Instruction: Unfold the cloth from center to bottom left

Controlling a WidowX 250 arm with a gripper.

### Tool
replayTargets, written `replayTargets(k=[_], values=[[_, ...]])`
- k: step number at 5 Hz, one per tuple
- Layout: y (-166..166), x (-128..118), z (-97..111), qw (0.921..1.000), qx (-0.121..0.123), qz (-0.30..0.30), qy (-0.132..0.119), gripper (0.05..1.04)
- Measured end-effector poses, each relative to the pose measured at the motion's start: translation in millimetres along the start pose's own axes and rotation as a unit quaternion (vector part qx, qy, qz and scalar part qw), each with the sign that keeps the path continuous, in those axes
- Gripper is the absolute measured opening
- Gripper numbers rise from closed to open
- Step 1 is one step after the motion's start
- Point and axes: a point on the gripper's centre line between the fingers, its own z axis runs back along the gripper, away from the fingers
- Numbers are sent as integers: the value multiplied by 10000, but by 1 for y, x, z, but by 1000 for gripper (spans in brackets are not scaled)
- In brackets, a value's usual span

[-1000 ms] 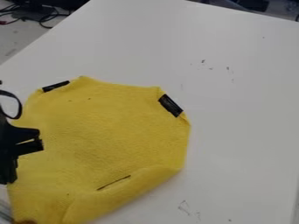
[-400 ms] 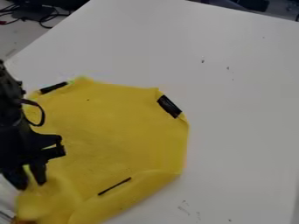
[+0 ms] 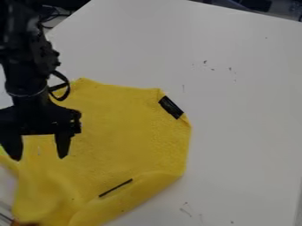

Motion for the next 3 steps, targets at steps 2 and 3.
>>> replayTargets(k=[2,3], values=[[-45,30,4,9891,-220,-1336,-574,1000],[-64,34,-7,9844,-348,-1680,-396,1000]])
